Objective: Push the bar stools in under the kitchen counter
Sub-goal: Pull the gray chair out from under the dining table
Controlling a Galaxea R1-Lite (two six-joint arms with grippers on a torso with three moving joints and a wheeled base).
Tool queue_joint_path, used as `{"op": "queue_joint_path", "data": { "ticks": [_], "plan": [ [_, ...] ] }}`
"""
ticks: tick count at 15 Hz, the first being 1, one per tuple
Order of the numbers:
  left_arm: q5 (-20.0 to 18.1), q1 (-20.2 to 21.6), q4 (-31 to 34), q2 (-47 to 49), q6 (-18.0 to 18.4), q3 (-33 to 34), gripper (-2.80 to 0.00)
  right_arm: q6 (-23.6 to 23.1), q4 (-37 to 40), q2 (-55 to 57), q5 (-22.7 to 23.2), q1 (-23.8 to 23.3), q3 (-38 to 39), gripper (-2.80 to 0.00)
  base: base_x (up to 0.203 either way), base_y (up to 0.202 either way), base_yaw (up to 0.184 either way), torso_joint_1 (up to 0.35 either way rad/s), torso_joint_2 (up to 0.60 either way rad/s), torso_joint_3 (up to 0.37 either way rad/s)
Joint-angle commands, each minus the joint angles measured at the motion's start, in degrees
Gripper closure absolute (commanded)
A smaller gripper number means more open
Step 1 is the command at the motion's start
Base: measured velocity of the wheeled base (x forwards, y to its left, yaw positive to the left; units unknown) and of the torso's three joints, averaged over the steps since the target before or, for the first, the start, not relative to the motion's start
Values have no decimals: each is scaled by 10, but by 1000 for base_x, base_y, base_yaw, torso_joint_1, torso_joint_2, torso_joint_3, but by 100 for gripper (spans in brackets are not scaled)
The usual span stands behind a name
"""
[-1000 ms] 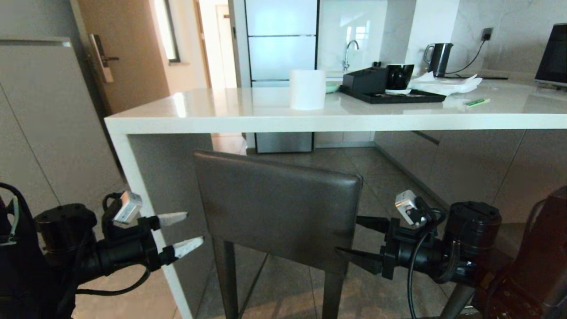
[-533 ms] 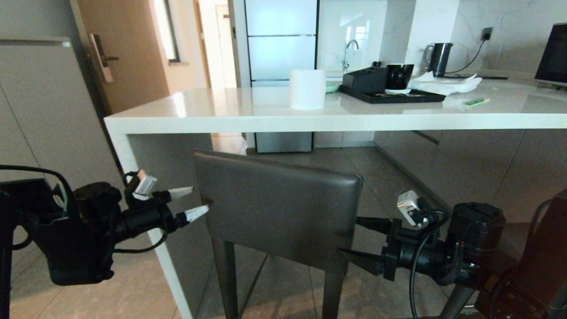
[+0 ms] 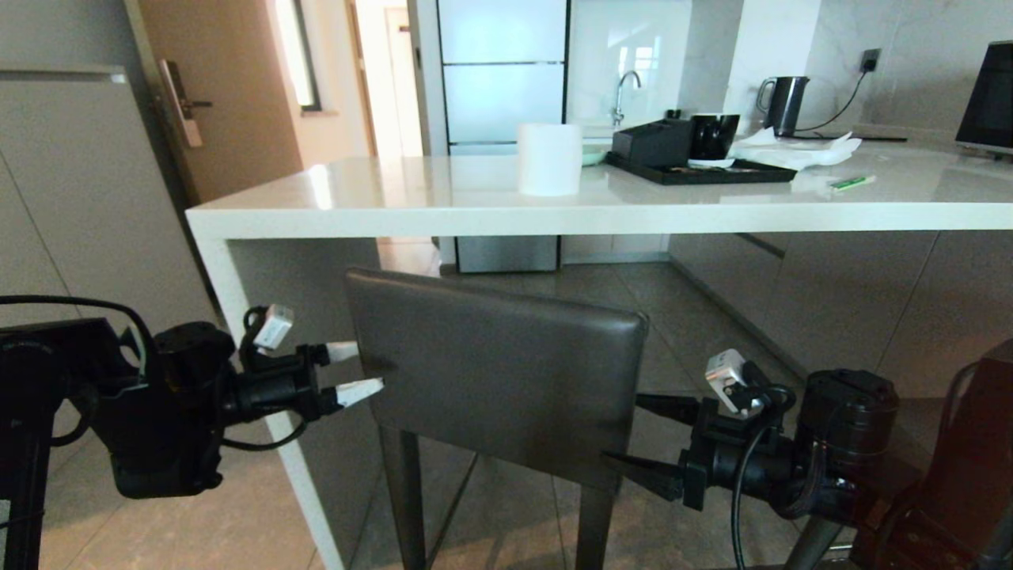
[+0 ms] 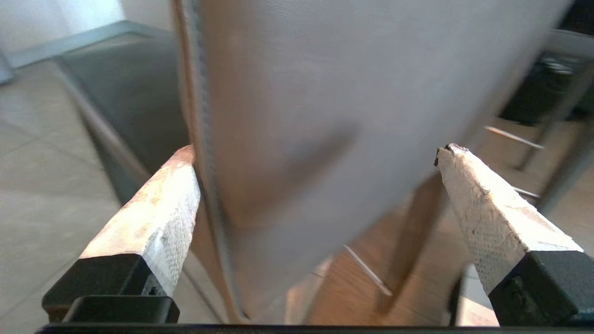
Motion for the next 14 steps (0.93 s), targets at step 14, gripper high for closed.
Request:
{"op": "queue_joint_path", "data": {
  "ticks": [14],
  "plan": [
    [-120, -52, -5, -167, 56, 315, -280, 0, -5, 1, 4, 10, 10, -280, 0, 0, 0, 0, 0, 0]
  ]
}}
